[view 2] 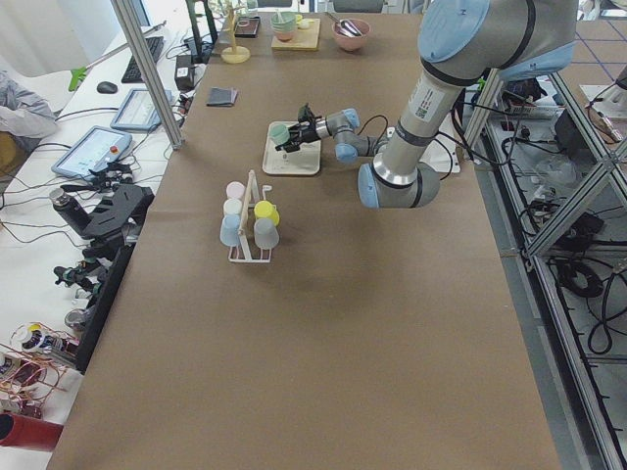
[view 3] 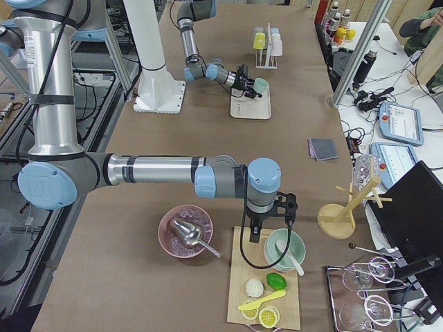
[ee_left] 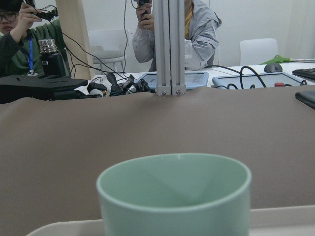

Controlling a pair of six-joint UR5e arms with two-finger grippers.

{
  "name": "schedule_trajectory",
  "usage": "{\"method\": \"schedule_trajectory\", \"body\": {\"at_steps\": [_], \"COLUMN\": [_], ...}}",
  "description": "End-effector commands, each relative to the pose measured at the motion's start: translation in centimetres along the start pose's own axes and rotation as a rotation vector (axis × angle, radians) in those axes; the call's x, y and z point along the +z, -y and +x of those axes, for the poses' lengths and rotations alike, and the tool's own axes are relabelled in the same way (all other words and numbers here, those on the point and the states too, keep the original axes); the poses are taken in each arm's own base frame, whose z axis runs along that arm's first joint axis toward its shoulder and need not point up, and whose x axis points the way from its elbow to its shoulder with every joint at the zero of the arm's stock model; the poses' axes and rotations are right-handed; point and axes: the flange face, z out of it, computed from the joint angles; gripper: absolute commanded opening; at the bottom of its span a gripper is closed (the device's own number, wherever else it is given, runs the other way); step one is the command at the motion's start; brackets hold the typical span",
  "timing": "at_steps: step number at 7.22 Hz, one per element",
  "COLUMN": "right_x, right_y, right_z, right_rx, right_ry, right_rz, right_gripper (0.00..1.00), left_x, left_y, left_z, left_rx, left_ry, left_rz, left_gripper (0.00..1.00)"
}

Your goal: Pick up and place green cup on tray

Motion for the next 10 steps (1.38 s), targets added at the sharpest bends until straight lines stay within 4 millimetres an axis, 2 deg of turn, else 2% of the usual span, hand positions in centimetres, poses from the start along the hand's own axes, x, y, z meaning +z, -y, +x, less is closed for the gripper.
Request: {"method": "schedule_trajectory", "body": {"at_steps": [1, 4, 6, 7, 8, 9, 10], "right_x": [0.8, 1.0, 1.0, 1.0, 1.0, 1.0, 1.1], "right_y": [-0.3, -0.7, -0.7, -0.6, -0.7, -0.6, -0.7], "right_z": [-1.3, -1.0, -1.0, -1.0, -1.0, -1.1, -1.1], "right_rx": [0.036, 0.039, 0.037, 0.036, 0.035, 0.032, 0.031], "right_ry": [-0.008, -0.007, -0.009, -0.007, -0.006, -0.003, -0.003], "right_rz": [-0.014, -0.019, -0.018, -0.018, -0.019, -0.020, -0.021], "right_gripper": [1.00, 1.00, 1.00, 1.00, 1.00, 1.00, 1.00], "left_x": [0.1, -0.5, -1.5, -2.2, -2.2, -2.4, -3.1], "left_y": [-0.3, -1.2, -2.2, -2.3, -2.3, -2.6, -2.9], "left_z": [0.1, 0.5, 0.8, 1.1, 1.1, 1.1, 1.2], "left_rx": [0.001, 0.004, 0.002, -0.012, -0.015, -0.009, -0.011], "left_ry": [-0.001, -0.022, -0.039, -0.057, -0.059, -0.062, -0.072], "left_rz": [-0.004, -0.046, -0.058, -0.059, -0.058, -0.062, -0.066], "left_gripper": [0.05, 0.06, 0.16, 0.43, 0.76, 0.98, 0.99]}}
